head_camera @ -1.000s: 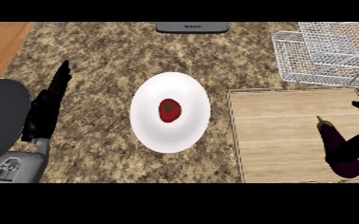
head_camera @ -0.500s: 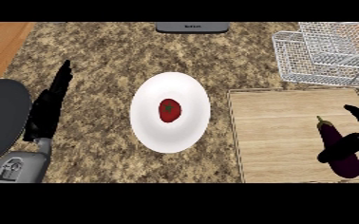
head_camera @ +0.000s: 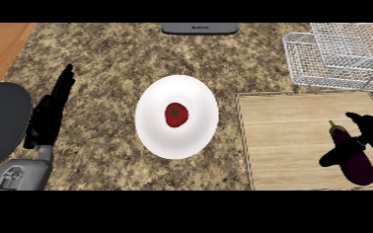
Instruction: Pick the eggplant from the tray and place it in the tiered basket
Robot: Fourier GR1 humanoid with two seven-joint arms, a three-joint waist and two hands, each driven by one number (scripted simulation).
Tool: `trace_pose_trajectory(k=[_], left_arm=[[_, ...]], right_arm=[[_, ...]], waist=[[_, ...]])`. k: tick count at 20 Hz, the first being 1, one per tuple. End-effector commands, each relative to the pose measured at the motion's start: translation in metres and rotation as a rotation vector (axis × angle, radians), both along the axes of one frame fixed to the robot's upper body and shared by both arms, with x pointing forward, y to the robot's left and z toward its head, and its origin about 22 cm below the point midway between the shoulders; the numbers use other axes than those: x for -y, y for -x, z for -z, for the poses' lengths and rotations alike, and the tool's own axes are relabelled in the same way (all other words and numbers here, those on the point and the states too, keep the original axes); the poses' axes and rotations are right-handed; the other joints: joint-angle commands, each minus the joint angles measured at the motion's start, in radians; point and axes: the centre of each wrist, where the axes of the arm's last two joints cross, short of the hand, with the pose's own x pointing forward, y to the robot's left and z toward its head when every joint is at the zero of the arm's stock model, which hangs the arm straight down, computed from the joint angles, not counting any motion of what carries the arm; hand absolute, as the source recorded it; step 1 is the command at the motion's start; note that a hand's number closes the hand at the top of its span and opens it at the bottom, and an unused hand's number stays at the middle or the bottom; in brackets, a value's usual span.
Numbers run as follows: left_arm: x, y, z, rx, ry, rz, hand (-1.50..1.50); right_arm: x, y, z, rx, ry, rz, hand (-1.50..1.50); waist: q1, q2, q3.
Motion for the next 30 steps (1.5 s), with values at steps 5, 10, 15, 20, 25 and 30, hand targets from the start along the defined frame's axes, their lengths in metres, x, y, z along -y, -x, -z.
trace_pose_trajectory(k=[5, 10, 15, 20, 25, 30], left_arm=[[0.004, 0.000, 0.000, 0.002, -0.008, 0.008, 0.00], [0.007, 0.003, 0.000, 0.013, 0.013, -0.001, 0.00], [-0.011, -0.001, -0.007, -0.010, 0.009, -0.010, 0.00], [-0.004, 0.015, 0.014, 0.005, -0.012, -0.011, 0.00], [0.011, -0.011, -0.014, 0.026, -0.002, 0.070, 0.00], [0.009, -0.003, 0.003, -0.009, 0.003, 0.038, 0.00]], right_arm=[[-0.006, -0.005, 0.021, -0.180, -0.049, -0.149, 1.50], [0.014, -0.005, 0.020, -0.144, 0.036, -0.160, 1.50], [-0.024, 0.004, 0.016, -0.037, -0.064, -0.051, 1.50], [-0.057, -0.012, -0.029, 0.170, -0.040, -0.102, 1.50], [-0.172, -0.018, -0.052, 0.488, -0.077, -0.607, 1.50], [-0.216, -0.028, -0.078, 0.834, -0.110, -0.485, 1.50]], waist=[[0.010, 0.002, 0.001], [0.003, 0.000, 0.000], [-0.006, -0.002, 0.000], [0.002, -0.002, 0.000], [0.070, 0.005, 0.000], [0.025, 0.000, -0.001]])
